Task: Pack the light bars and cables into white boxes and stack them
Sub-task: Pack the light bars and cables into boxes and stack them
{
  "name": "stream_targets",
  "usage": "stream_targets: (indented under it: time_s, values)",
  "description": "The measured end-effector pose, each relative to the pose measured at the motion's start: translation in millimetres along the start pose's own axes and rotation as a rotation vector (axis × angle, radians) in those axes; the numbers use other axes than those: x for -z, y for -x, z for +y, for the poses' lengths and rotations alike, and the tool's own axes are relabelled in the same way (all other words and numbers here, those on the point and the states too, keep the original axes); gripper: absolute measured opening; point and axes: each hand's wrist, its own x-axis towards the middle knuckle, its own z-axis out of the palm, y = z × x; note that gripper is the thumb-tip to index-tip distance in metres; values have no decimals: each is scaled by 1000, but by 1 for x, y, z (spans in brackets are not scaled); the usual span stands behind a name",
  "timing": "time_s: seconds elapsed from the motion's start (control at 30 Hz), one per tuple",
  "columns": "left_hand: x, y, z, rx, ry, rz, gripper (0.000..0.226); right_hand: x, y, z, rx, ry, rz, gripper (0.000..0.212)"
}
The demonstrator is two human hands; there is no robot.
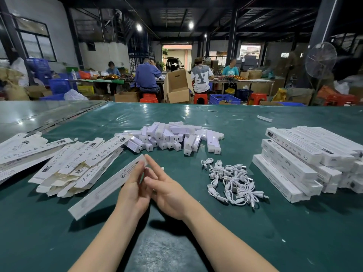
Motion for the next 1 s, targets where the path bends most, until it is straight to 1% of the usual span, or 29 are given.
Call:
stream_targets:
  time_s: [0.03, 0.07, 0.13, 0.17, 0.23, 0.3, 0.33, 0.4, 0.47, 0.5, 0.57, 0.6, 0.63, 0.67, 0.7, 0.77, 0.87, 0.93, 1.0]
  values:
    - [0, 0, -1, -1, -27, -1, 42, -1, -2, 3, 31, 42, 54, 52]
    - [-1, 2, -3, -4, -103, -7, 37, 0, -3, 5, 72, 93, 127, 49]
    - [-1, 2, -8, -20, -332, -14, 17, 3, -5, 4, 129, 181, 248, 41]
    - [-2, 1, -10, -30, -420, -18, 15, 6, -4, 2, 144, 208, 277, 37]
    - [-3, -1, -9, -11, -513, -14, 23, 14, -3, -3, 164, 284, 325, 29]
    - [-4, -1, -4, 26, -527, -14, 35, 20, -1, -8, 166, 375, 365, 21]
    - [-4, -1, -1, 32, -512, -5, 37, 21, -1, -10, 178, 375, 380, 17]
    - [-3, -3, 4, -12, -451, 45, 29, 23, -2, -13, 218, 288, 451, 9]
    - [-2, -4, 11, -78, -347, 115, 17, 27, -1, -17, 251, 139, 516, 7]
    - [-1, -5, 14, -99, -298, 151, 15, 30, 0, -20, 248, 47, 492, 8]
    - [1, -6, 16, -95, -276, 209, 18, 33, 3, -23, 183, -87, 329, 14]
    - [1, -5, 14, -74, -306, 212, 19, 31, 5, -22, 141, -84, 247, 16]
    - [0, -4, 10, -52, -360, 192, 21, 28, 5, -18, 110, -57, 203, 17]
    - [-1, -3, 5, -41, -430, 159, 23, 25, 4, -13, 97, -38, 206, 17]
    - [-1, -3, 1, -47, -500, 132, 25, 23, 2, -11, 97, -45, 251, 15]
    - [-3, -1, -5, -61, -570, 104, 32, 24, -2, -14, 125, -116, 418, 10]
    - [-4, -1, -4, -2, -507, 112, 36, 42, -4, -40, 233, -333, 728, 10]
    - [-3, -2, -2, 26, -475, 126, 32, 55, 3, -63, 335, -472, 865, 8]
    - [-4, 0, -3, 33, -486, 121, 28, 67, 14, -86, 423, -554, 960, 5]
